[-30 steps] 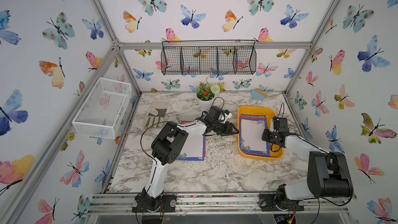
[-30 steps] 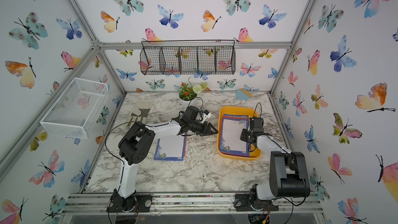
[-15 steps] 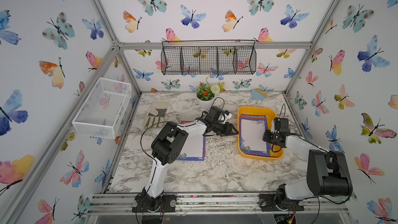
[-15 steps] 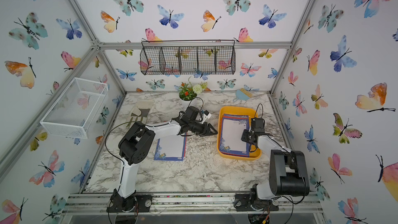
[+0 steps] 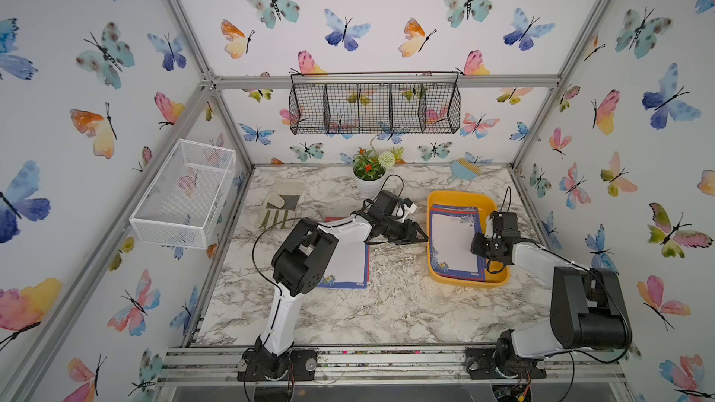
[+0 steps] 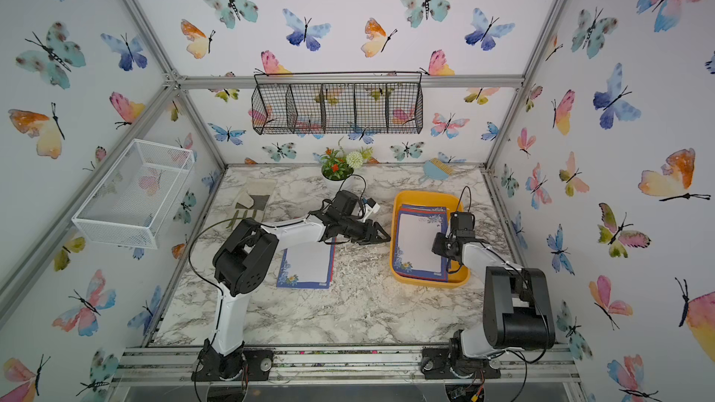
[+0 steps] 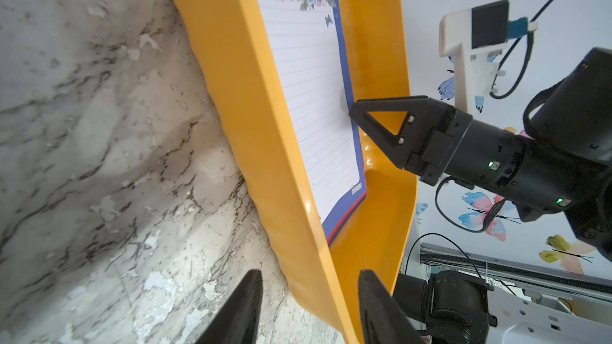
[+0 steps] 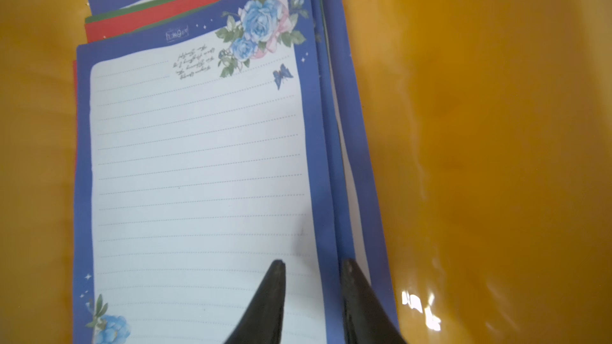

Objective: Take out the stationery paper from the storage box
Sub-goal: Pick up the stationery paper from the storage box.

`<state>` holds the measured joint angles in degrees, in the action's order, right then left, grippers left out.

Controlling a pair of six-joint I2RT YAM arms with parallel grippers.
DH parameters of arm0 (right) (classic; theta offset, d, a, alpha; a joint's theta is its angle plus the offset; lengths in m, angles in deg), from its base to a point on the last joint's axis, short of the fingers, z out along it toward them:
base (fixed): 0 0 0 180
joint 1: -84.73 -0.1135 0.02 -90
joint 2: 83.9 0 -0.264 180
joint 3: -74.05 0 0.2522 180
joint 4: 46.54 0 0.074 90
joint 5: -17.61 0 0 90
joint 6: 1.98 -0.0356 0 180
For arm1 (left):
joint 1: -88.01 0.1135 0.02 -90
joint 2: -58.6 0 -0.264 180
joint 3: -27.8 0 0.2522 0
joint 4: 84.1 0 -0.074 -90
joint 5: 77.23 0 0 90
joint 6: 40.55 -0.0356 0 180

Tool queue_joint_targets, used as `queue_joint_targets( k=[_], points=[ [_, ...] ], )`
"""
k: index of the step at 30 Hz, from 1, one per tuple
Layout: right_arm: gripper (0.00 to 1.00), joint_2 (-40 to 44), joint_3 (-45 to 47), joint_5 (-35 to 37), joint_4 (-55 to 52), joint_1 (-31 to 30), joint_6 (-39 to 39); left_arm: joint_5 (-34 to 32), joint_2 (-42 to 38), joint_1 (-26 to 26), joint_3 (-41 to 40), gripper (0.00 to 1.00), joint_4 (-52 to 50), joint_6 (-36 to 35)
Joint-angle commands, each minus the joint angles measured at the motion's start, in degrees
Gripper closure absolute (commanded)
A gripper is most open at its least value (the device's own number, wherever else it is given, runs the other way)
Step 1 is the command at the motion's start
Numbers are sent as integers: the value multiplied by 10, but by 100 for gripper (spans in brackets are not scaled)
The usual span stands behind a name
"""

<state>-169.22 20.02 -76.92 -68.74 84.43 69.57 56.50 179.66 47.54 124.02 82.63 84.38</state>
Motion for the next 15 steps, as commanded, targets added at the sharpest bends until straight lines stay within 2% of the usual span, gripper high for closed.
queue_joint_targets(
  k=[1, 15],
  points=[
    [68, -12, -4, -12, -1, 3, 2, 0, 17, -4, 19, 50, -11, -11],
    [75, -4, -5, -46, 7, 3, 4, -6, 49, -10, 59, 52, -43, -25]
  ],
)
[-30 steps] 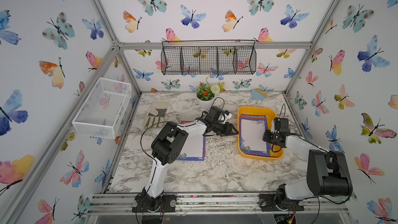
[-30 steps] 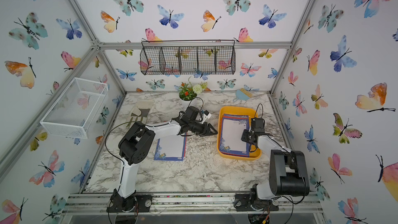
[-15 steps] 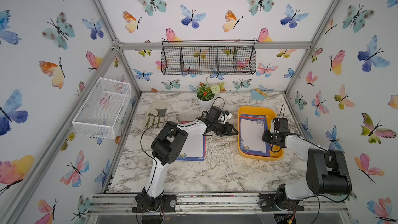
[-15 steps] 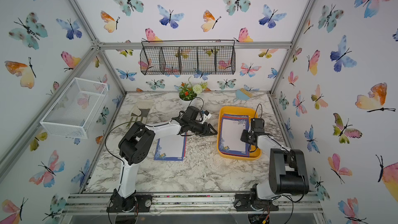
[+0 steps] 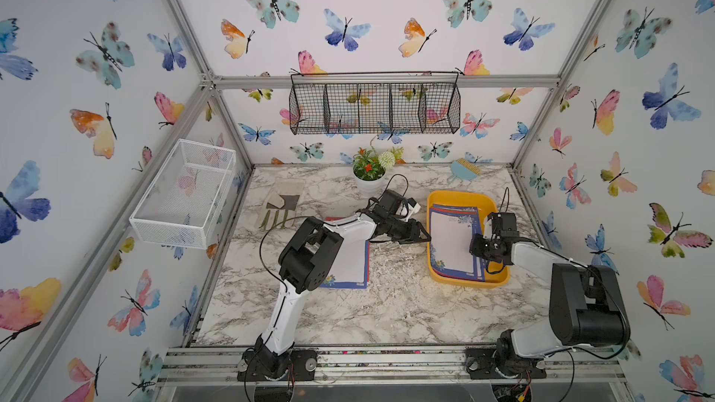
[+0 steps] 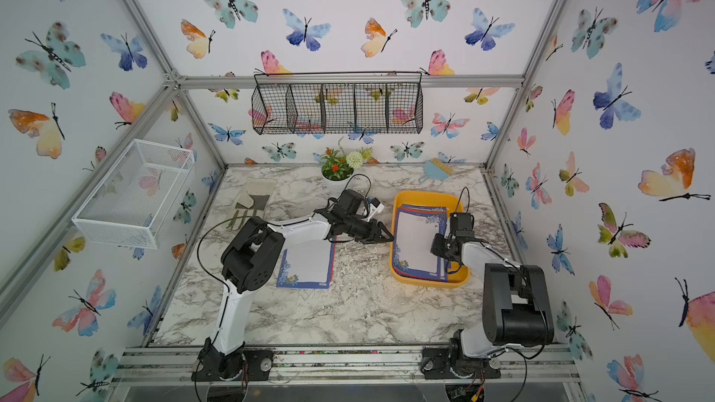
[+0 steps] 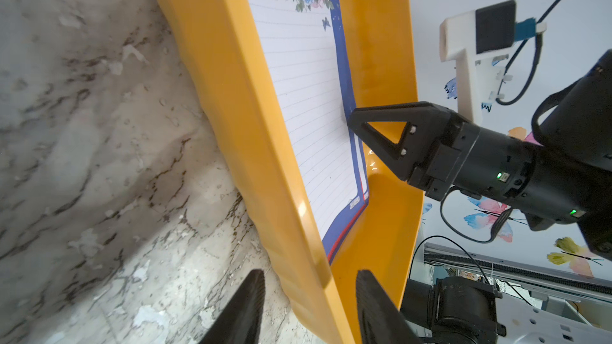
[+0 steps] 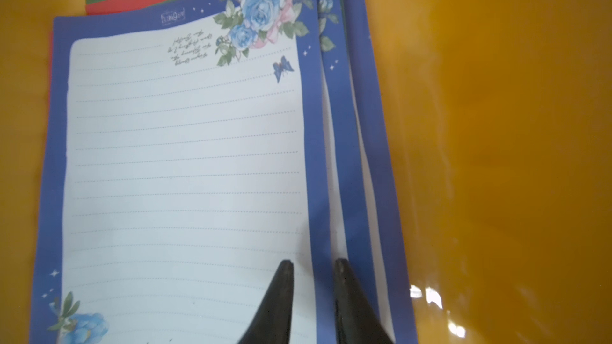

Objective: Take out the stationery paper from the storage box
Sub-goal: Pick up the stationery paper from the storage box.

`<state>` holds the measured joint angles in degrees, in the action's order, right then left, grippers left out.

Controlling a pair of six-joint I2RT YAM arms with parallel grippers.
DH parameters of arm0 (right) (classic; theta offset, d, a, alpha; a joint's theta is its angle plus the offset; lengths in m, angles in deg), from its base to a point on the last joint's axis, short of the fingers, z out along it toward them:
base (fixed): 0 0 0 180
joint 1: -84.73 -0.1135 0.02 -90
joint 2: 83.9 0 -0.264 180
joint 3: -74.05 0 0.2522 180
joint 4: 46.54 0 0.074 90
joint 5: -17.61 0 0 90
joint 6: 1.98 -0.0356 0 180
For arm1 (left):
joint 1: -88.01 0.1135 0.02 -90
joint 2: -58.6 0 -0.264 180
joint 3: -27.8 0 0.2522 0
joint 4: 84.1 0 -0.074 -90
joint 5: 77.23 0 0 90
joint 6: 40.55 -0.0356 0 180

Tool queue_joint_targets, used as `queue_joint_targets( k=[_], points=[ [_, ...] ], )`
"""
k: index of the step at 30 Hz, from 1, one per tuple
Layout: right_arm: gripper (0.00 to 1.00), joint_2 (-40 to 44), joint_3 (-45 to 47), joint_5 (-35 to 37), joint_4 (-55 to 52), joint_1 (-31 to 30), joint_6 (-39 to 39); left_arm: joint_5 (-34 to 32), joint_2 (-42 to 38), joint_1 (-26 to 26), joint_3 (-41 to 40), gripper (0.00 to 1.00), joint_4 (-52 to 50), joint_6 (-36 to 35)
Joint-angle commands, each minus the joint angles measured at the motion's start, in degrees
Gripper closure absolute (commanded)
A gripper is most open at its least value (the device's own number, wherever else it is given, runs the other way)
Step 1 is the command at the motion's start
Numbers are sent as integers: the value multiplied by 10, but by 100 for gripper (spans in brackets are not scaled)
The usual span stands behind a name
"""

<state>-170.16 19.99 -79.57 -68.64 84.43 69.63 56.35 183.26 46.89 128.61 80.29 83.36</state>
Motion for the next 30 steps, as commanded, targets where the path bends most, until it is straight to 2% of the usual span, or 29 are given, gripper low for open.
queue_joint_targets(
  k=[1, 12, 24, 30],
  points=[
    [76, 5, -4, -27, 8, 3, 5, -7, 15, -4, 15, 53, -23, -16],
    [79, 22, 0, -61, 18, 3, 9, -21, 34, -4, 34, 63, -46, -30],
    [84, 13, 3, -132, 44, 3, 13, -27, 44, -11, 43, 64, -58, -37],
    [77, 3, -1, -181, 58, 3, 20, -28, 48, -13, 48, 65, -62, -39]
  ],
)
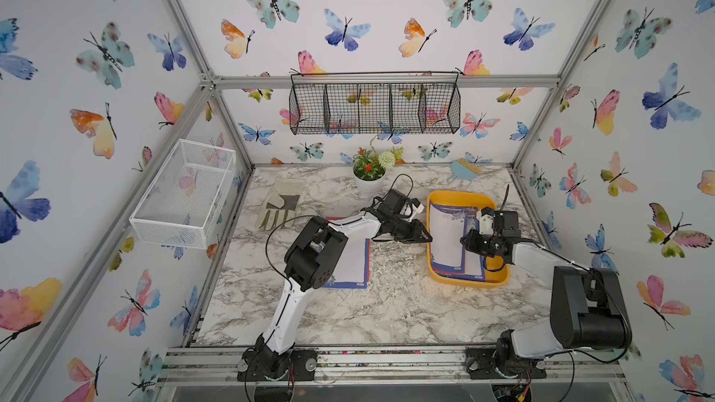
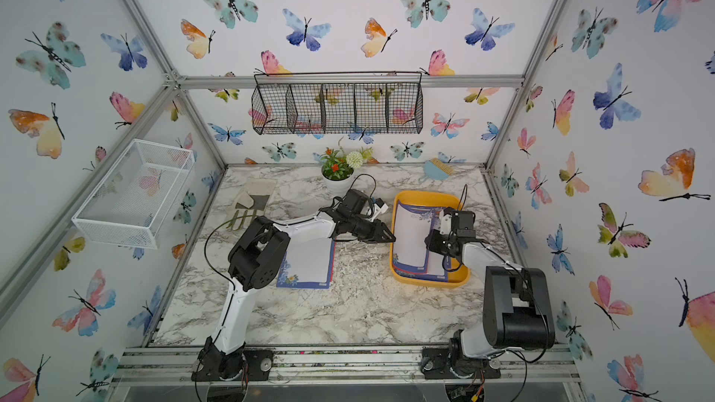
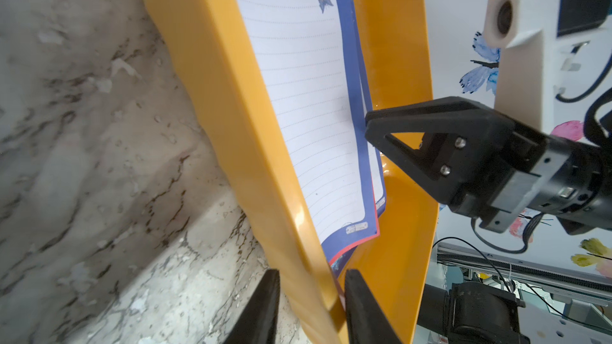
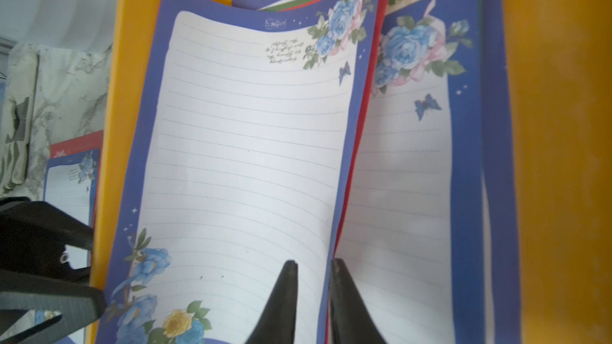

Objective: Take out the stationery paper from the storage box
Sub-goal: Pick up the stationery paper from the storage box.

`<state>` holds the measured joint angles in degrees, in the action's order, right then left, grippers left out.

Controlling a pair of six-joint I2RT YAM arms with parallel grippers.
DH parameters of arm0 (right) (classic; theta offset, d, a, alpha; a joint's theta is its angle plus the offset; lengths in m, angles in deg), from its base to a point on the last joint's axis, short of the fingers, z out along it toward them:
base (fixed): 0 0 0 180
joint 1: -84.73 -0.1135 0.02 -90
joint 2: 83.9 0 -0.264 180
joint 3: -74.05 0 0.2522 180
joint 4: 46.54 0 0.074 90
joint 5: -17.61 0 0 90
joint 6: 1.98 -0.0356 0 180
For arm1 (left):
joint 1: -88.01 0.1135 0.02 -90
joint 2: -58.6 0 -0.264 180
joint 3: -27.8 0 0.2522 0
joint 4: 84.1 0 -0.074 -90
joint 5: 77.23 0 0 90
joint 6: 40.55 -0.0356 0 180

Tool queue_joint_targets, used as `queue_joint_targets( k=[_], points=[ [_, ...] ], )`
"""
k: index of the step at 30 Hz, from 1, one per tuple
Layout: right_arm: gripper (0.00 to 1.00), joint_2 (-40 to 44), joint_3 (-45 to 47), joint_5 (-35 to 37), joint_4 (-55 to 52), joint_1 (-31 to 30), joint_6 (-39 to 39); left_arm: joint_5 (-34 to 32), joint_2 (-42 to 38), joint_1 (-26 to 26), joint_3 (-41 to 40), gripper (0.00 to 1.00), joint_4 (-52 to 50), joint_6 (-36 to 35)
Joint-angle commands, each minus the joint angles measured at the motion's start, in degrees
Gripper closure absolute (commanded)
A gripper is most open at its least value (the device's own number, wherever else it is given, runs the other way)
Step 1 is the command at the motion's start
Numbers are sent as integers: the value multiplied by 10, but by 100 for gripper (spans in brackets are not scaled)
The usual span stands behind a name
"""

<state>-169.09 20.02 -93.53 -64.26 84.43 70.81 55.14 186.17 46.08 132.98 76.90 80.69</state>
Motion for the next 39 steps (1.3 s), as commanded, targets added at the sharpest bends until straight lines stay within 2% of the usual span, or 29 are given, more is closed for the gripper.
queue_joint_targets(
  k=[1, 6, 15, 17, 20, 24, 28, 39],
  points=[
    [76, -12, -2, -51, 17, 3, 9, -16, 19, -6, 5, 66, -29, -13],
    [70, -52, -20, -104, 14, 3, 22, -16, 19, -8, 5, 66, -29, -13],
    [66, -83, -39, -122, 2, 3, 30, -16, 21, -10, 7, 66, -30, -12],
    [61, -76, -46, -92, -20, 3, 29, -15, 20, -10, 6, 66, -30, -12],
    [48, -60, -62, 3, -73, 3, 23, -15, 19, -10, 7, 66, -32, -13],
    [38, -44, -72, 94, -106, 3, 22, -16, 19, -10, 8, 66, -32, -13],
    [35, -48, -81, 125, -120, 3, 25, -15, 20, -10, 7, 66, -33, -13],
    [28, -48, -94, 144, -131, 3, 17, -15, 21, -10, 7, 66, -34, -12]
  ],
)
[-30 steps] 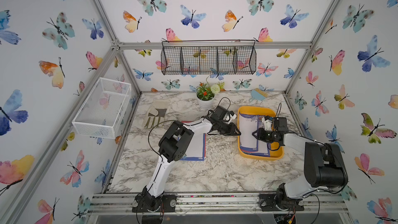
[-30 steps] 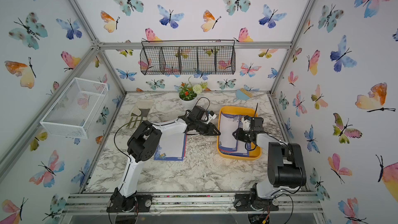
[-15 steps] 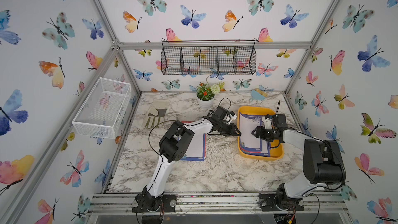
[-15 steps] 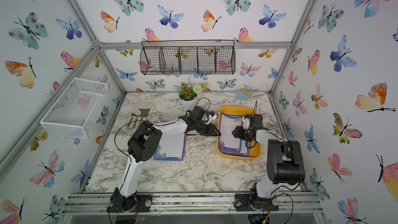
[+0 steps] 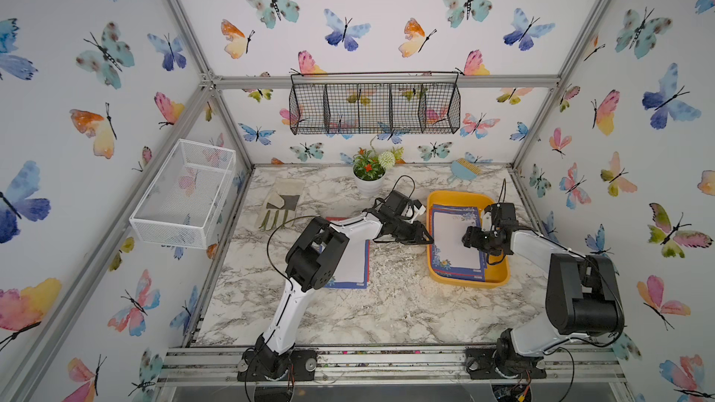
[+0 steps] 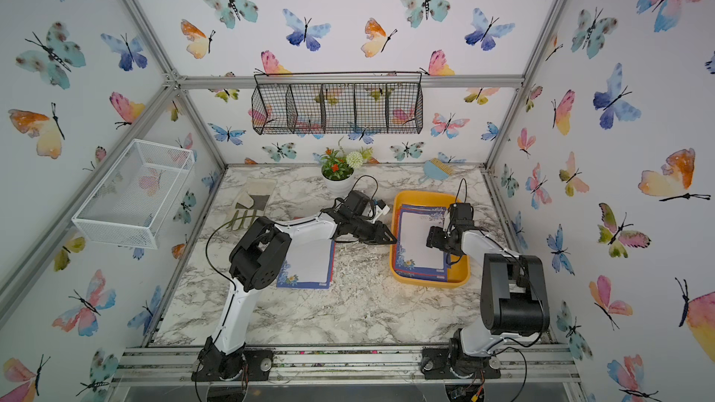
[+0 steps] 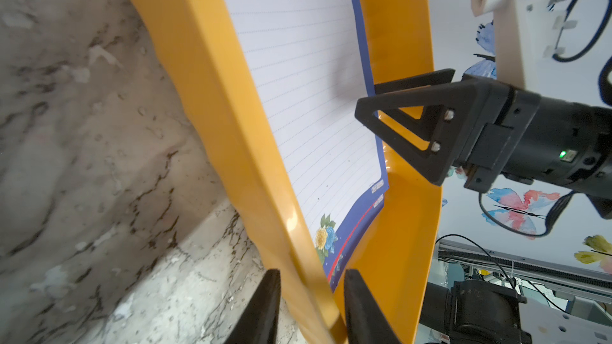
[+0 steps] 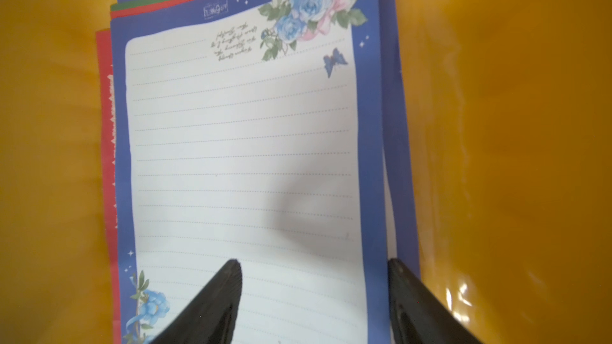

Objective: Take out the stationery paper from the storage box
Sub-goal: Pick up the stationery paper from the storage box.

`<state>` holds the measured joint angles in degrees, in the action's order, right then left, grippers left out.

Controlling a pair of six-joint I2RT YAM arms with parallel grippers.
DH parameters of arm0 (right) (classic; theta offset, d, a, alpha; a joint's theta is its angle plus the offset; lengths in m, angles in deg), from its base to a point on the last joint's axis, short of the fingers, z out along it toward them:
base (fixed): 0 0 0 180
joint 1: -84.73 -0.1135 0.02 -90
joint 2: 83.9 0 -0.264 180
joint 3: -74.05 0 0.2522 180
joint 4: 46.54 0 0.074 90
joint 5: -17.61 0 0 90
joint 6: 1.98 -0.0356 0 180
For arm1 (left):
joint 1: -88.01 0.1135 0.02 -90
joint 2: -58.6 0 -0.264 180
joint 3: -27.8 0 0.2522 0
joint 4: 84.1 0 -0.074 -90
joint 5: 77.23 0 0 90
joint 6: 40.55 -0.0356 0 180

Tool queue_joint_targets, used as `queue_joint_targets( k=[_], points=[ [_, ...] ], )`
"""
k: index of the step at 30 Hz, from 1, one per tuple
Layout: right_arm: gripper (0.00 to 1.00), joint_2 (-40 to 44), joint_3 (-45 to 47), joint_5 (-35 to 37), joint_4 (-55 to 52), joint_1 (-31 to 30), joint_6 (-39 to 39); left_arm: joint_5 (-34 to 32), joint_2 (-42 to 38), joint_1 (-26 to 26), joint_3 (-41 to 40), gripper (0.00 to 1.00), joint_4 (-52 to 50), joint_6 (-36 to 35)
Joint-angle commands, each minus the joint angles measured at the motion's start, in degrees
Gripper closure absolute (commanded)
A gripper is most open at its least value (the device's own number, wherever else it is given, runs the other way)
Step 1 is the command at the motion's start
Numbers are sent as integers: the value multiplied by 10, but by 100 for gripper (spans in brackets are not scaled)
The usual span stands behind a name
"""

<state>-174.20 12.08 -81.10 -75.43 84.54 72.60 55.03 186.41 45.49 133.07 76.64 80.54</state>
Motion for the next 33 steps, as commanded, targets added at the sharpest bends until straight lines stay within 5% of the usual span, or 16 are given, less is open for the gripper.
queue_joint_targets(
  k=[1, 33],
  points=[
    [28, 4, -15, 22, -22, 2, -1, -14, 19, -4, 6, 66, -31, -10],
    [39, 27, -13, -2, -24, 2, 0, -9, 18, -5, 5, 66, -31, -7]
  ],
)
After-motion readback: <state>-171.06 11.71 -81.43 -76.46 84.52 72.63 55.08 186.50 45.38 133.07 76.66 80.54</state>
